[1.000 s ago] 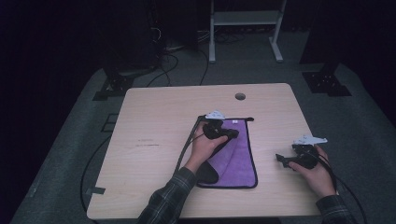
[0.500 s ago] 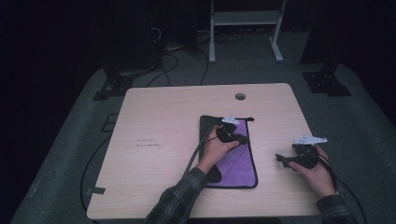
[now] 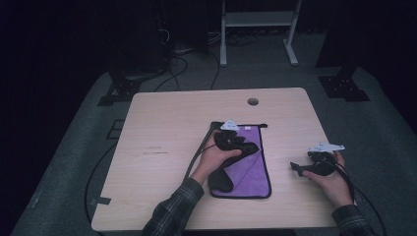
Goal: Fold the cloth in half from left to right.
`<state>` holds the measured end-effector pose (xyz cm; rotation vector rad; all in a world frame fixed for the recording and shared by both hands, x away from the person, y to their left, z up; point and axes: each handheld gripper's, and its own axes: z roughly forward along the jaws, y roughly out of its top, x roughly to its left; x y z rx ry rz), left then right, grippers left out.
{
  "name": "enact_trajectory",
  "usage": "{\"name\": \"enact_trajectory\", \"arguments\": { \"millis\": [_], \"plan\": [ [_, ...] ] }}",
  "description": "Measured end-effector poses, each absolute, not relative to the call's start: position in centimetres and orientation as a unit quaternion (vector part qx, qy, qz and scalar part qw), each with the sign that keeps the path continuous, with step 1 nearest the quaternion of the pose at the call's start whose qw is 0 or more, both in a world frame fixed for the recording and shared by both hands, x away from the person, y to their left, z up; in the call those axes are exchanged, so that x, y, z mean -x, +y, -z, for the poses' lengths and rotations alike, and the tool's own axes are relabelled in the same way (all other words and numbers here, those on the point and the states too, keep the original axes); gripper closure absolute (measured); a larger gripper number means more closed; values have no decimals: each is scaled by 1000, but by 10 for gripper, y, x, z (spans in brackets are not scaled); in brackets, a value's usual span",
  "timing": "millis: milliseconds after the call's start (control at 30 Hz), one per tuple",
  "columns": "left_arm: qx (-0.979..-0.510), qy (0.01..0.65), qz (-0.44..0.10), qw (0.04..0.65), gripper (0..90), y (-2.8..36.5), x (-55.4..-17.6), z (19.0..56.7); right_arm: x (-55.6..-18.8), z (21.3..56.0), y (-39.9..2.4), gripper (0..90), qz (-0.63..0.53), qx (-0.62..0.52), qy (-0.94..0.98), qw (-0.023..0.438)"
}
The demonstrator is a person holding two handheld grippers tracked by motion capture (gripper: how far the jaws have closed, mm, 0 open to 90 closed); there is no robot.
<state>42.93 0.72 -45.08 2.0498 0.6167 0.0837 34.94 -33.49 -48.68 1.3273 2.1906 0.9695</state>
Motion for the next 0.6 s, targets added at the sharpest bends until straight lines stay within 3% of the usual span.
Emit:
{"name": "enact_trajectory", "arguments": {
  "millis": [233, 433, 467, 533, 600],
  "plan": [
    [-842, 267, -72, 463, 427, 46, -416, 450, -350, 487, -334, 135, -345, -481, 780, 204],
    [-855, 255, -110, 438, 408, 78, -407, 451, -349, 486, -334, 278, -353, -480, 775, 211],
    [-859, 255, -121, 428, 411, 83, -406, 451, -348, 486, -333, 340, -356, -479, 774, 211],
    [-859, 262, -129, 421, 414, 93, -404, 452, -348, 485, -333, 358, -357, -479, 773, 212],
    [-859, 273, -130, 414, 412, 103, -401, 454, -348, 485, -332, 442, -360, -475, 774, 214]
  ]
}}
